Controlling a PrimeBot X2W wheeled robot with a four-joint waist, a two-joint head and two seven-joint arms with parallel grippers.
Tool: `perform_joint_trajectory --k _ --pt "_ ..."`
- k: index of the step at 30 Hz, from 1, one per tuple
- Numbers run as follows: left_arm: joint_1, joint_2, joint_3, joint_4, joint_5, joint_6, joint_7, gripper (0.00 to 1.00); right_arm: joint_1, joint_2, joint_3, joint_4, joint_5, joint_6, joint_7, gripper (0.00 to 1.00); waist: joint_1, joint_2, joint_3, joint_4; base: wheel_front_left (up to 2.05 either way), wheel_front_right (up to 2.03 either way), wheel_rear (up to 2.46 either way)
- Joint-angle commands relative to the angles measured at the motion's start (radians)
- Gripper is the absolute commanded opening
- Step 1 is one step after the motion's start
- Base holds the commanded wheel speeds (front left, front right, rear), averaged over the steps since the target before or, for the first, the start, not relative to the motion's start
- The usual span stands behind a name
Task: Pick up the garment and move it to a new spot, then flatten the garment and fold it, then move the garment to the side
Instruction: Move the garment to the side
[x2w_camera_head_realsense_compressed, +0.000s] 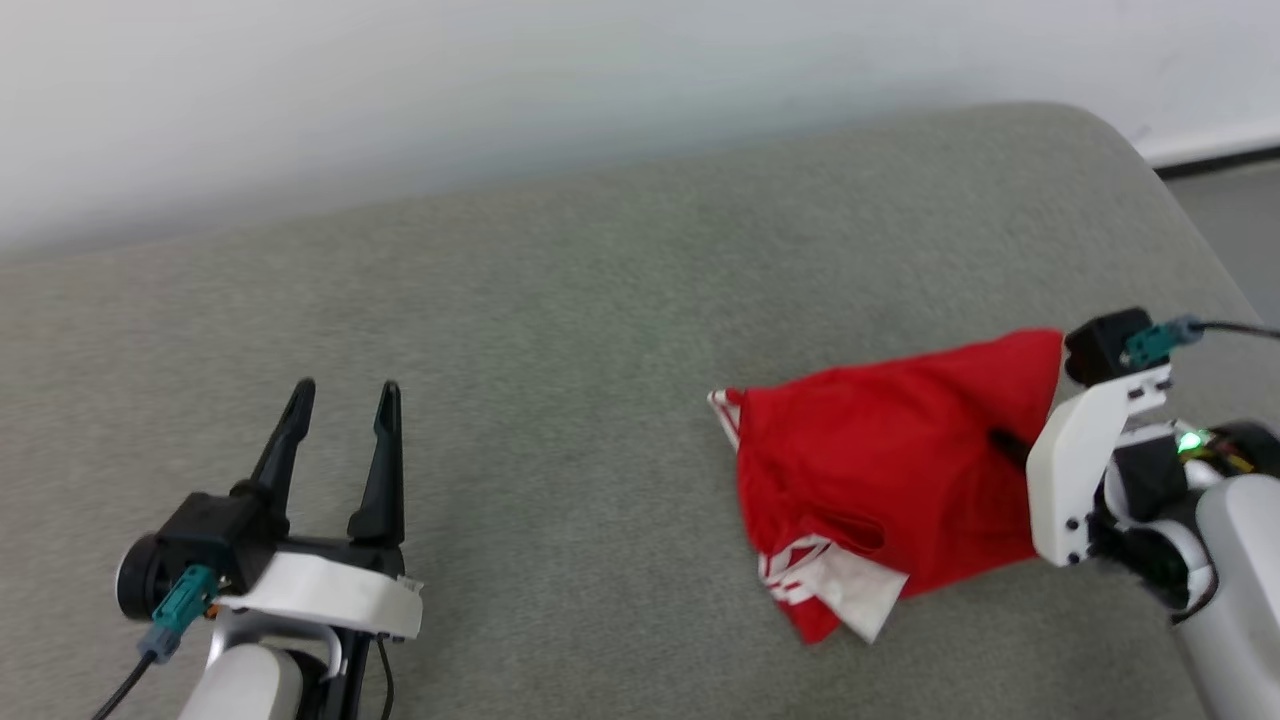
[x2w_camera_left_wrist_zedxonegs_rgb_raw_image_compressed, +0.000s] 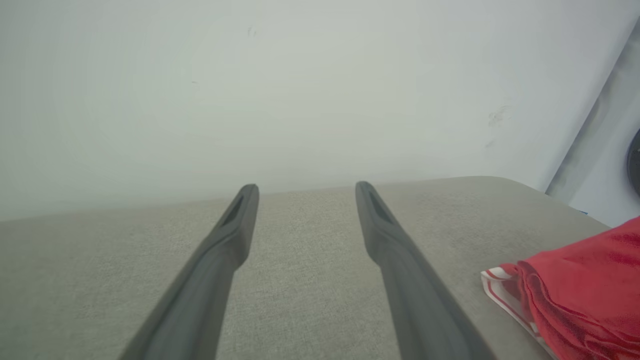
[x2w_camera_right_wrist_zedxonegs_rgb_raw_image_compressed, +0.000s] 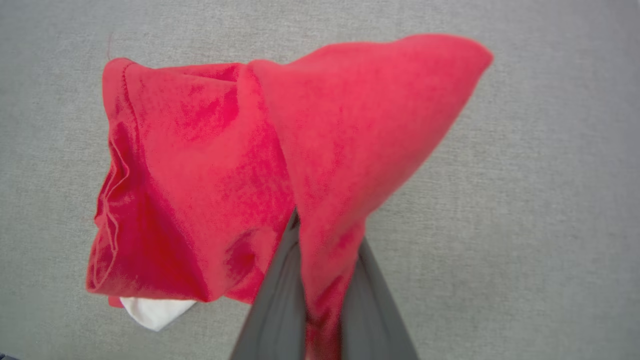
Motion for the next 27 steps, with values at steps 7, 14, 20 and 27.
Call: perform_joint_trajectory --k 7,14,20,27 --pt "-0.126 0.047 -0.028 -0.06 0.044 -0.037 0.028 1.0 -0.106 -0.042 -0.124 0.044 -0.108 -0.001 -0.068 0.0 0.0 -0.0001 0.226 -0.13 0.0 0.0 0.0" --pt "-0.248 0.096 -0.043 -0.145 0.079 -0.067 0.076 1.0 -0.202 -0.063 -0.326 0.114 -0.216 -0.001 -0.2 0.0 0.0 -0.0001 0.392 -0.122 0.0 0.0 0.0" --pt "-0.303 0.122 -0.047 -0.187 0.091 -0.079 0.101 1.0 -0.27 -0.014 -0.485 0.176 -0.309 -0.001 -0.325 0.0 0.0 -0.0001 0.477 -0.106 0.0 0.0 0.0" --pt "-0.319 0.145 -0.044 -0.212 0.09 -0.083 0.119 1.0 -0.314 0.051 -0.63 0.265 -0.428 -0.001 -0.437 0.31 0.0 -0.0001 0.526 -0.092 0.0 0.0 0.0"
